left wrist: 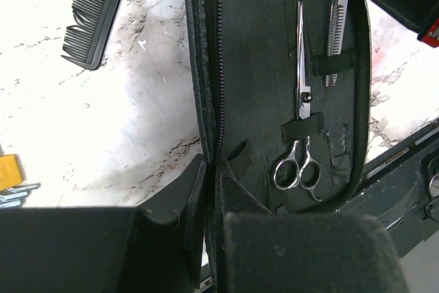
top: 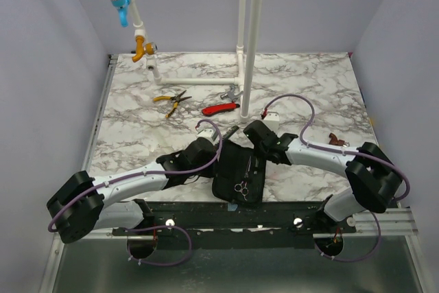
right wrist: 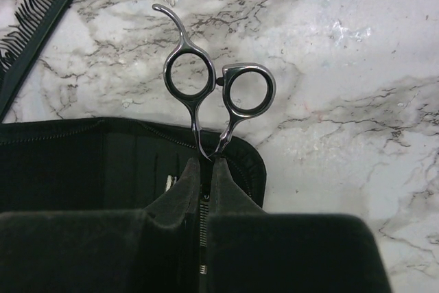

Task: Sort the hair-cutting tools
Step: Place the scissors in the hairdressing tool bag.

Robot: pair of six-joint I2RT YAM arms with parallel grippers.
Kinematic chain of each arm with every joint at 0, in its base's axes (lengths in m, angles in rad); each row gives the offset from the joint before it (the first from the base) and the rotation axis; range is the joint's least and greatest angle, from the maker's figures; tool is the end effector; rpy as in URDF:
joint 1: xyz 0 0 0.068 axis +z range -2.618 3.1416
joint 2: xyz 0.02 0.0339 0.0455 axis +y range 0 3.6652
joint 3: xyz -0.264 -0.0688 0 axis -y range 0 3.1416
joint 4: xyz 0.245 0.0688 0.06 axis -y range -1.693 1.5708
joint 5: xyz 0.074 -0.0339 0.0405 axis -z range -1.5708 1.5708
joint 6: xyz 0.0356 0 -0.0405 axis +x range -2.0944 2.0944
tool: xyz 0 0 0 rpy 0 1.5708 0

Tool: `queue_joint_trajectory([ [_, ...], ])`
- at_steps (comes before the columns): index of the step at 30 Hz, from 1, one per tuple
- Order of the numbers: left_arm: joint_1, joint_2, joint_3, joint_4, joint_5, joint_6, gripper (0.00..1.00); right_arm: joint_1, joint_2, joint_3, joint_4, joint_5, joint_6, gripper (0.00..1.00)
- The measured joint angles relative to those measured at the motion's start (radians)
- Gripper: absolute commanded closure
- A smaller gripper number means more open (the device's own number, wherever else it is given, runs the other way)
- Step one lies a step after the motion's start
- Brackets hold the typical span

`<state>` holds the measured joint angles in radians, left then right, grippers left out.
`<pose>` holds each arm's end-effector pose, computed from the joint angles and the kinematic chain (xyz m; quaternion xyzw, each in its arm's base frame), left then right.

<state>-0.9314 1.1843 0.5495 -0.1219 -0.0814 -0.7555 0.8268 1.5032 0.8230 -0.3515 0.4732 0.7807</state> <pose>0.1413 -0.1852 0.1859 0.0645 0.9154 -0.2706 0.2909 0.2047 0.1984 0.1788 0.0408 0.9382 0.0296 0.3423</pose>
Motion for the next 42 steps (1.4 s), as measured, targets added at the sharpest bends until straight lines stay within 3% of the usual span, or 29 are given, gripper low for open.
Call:
queue_joint_trajectory([
  [42,-0.007,-0.040,0.000,-0.046,-0.122,-0.125,1.00,0.124,-0.050,-0.097,-0.009,-0.104,0.134,0.99],
])
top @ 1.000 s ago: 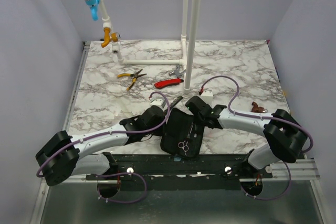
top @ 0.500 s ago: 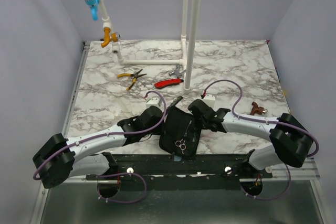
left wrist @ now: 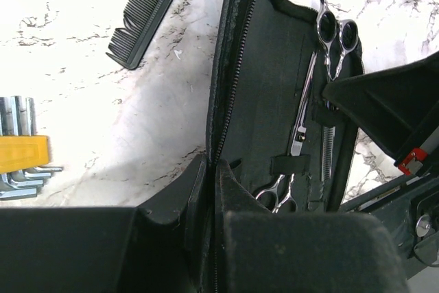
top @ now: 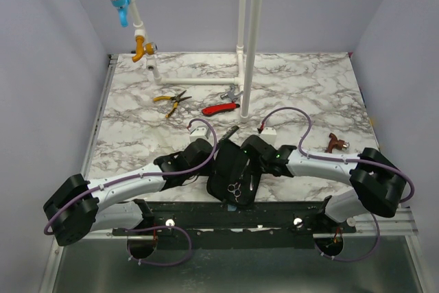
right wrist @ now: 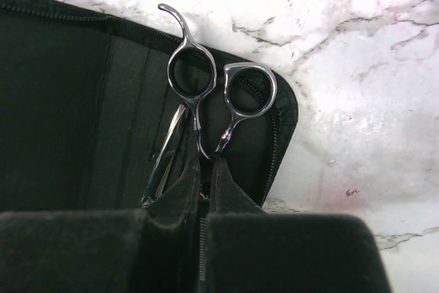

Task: Sort the hair-cutting tools
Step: Place the scissors in the hairdressing tool bag.

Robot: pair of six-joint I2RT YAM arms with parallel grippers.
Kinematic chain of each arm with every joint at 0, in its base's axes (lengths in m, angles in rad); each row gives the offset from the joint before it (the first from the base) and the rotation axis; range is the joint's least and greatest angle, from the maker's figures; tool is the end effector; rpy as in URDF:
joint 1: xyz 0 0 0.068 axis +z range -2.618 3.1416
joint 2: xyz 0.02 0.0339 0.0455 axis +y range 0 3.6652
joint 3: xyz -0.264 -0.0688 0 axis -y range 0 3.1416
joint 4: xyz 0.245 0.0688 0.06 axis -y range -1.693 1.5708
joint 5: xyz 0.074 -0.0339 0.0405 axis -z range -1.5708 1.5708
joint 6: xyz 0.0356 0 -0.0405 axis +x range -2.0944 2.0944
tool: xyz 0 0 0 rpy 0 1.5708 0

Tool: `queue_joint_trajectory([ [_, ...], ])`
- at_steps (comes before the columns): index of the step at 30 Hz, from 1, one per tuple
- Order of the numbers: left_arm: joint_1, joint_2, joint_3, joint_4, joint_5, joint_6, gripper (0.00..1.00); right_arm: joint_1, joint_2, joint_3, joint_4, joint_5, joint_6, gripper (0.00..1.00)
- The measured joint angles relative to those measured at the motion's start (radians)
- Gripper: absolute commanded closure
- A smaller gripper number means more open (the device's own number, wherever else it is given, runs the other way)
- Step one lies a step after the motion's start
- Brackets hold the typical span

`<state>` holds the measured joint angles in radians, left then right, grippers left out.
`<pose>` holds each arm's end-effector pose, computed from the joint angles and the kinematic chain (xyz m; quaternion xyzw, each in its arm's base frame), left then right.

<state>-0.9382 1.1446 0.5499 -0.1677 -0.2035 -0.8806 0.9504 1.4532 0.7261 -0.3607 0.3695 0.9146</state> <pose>0.1395 -0.1781 0.1911 -0.0136 0.9154 -0.2514 0.3140 0.1626 0.2055 0.1627 0.0268 0.9551 0.0825 0.2833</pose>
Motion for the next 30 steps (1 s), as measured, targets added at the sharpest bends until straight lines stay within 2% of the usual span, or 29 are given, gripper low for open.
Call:
queue_joint_trajectory([
  [4,0.000,0.000,0.000,-0.006,-0.016,-0.004,1.00,0.016,0.000,-0.001,0.000,0.000,0.017,0.98],
  [10,0.000,0.000,0.000,-0.014,-0.025,-0.007,1.00,0.026,-0.003,-0.003,-0.003,-0.002,0.035,0.66],
  [12,0.000,0.000,0.000,-0.014,-0.025,-0.007,1.00,0.036,-0.015,-0.003,-0.019,-0.015,0.038,0.62],
  [18,0.000,0.000,0.000,-0.013,-0.025,-0.007,1.00,0.048,-0.079,0.013,-0.074,-0.009,0.027,0.60],
  [22,0.000,-0.005,0.000,-0.013,-0.025,-0.007,1.00,0.037,-0.096,0.051,-0.099,0.028,-0.001,0.63],
  [30,0.000,-0.012,-0.001,-0.013,-0.027,-0.016,1.00,-0.071,-0.015,0.108,-0.054,0.041,-0.133,0.66],
])
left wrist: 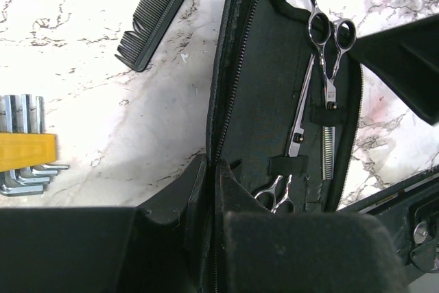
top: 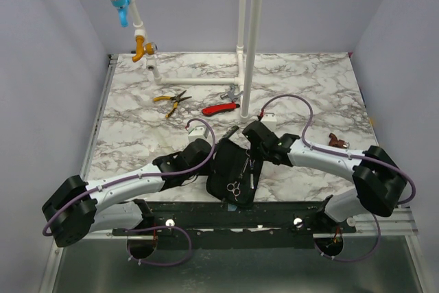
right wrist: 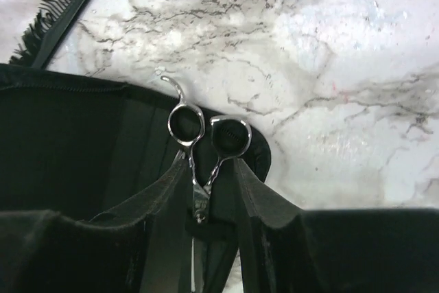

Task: Sort the hair-cutting tools
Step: Place the scissors in the hairdressing tool bag.

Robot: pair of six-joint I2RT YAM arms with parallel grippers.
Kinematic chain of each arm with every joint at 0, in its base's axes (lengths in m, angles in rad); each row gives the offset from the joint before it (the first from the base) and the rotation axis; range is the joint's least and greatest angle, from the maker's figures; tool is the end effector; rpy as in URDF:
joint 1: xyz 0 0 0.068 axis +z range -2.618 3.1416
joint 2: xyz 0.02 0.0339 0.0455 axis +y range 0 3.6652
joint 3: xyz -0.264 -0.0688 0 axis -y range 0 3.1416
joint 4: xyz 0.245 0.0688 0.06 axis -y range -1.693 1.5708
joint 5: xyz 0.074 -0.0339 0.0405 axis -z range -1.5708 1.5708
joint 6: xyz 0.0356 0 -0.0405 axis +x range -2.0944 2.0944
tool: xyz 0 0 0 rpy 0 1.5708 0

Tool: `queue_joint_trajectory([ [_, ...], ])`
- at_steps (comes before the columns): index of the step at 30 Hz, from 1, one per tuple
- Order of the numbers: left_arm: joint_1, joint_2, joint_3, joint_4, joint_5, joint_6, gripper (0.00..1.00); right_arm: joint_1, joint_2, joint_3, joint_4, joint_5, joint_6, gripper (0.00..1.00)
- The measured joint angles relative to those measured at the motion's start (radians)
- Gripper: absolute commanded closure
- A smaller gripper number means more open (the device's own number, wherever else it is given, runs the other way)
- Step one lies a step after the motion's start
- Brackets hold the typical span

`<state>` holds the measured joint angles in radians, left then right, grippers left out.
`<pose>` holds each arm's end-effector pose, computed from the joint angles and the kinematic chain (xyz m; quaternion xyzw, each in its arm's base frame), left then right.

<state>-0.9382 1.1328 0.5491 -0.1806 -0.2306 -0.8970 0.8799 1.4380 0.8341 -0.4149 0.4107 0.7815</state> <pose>0.1390 -0.1758 0.1924 -0.0263 0.9144 -0.2453 0.3209 0.1873 0.2042 0.1946 0.0092 0.9435 0.0647 0.3248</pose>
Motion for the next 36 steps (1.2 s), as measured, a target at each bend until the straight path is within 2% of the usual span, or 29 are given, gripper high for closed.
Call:
queue_joint_trajectory([
  [14,0.000,-0.004,-0.002,0.000,-0.002,-0.010,1.00,-0.031,0.135,0.037,0.085,-0.009,-0.102,0.73],
  [19,0.000,-0.005,-0.002,0.000,-0.003,-0.010,1.00,-0.036,0.169,0.045,0.092,-0.009,-0.104,0.79],
  [25,0.000,-0.007,-0.002,-0.001,-0.006,-0.011,1.00,-0.039,0.161,0.040,0.093,-0.011,-0.099,0.87],
  [36,0.000,-0.007,-0.003,-0.006,-0.025,-0.019,1.00,-0.044,0.077,-0.060,0.130,-0.069,-0.043,0.89],
])
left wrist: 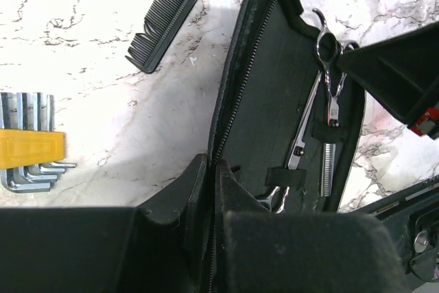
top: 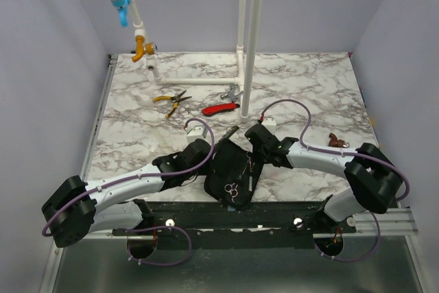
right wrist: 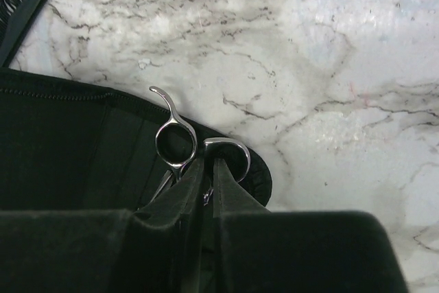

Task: Sort the hair-cutting tools
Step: Place the scissors in the hairdressing tool bag.

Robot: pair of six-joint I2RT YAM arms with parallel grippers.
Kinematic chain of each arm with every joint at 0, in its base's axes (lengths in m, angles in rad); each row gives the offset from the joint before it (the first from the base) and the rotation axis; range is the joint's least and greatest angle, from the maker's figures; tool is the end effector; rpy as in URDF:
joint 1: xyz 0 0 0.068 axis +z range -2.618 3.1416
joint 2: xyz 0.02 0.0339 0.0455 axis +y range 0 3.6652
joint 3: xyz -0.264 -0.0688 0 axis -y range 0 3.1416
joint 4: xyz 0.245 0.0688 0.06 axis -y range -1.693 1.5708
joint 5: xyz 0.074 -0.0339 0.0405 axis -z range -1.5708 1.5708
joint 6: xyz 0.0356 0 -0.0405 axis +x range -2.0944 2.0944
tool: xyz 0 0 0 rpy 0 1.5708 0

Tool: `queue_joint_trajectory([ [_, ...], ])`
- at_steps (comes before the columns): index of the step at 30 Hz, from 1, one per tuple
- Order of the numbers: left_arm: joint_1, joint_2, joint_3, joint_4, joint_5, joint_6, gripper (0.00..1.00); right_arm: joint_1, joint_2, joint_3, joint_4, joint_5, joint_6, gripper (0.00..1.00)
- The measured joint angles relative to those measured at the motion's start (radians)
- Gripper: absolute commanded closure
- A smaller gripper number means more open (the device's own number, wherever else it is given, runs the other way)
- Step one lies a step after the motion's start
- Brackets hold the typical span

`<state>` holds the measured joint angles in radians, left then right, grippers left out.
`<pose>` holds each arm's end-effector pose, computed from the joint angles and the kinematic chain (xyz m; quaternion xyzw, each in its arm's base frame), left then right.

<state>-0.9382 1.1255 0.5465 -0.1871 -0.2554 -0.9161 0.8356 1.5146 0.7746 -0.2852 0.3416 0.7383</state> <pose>0.1387 -0.1740 0.1927 -0.0398 0.9131 -0.2404 0.3268 0.1982 0.2014 0.1643 -0.0004 0.9501 0.0725 0.3034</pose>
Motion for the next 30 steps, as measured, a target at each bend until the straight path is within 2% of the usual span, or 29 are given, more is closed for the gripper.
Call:
queue_joint_trajectory([
  [11,0.000,0.000,0.000,-0.017,-0.008,-0.014,1.00,0.002,-0.079,-0.066,-0.001,-0.064,0.024,0.92],
  [16,0.000,0.000,0.000,-0.022,-0.010,-0.017,1.00,0.004,-0.119,-0.079,-0.016,-0.074,0.030,0.78],
  [23,0.000,-0.001,0.000,-0.019,-0.014,-0.017,1.00,0.014,-0.215,-0.079,-0.049,-0.056,0.043,0.64],
  [30,0.000,-0.030,-0.014,-0.017,-0.014,-0.016,0.95,0.014,-0.250,-0.126,-0.032,-0.068,0.074,0.60],
])
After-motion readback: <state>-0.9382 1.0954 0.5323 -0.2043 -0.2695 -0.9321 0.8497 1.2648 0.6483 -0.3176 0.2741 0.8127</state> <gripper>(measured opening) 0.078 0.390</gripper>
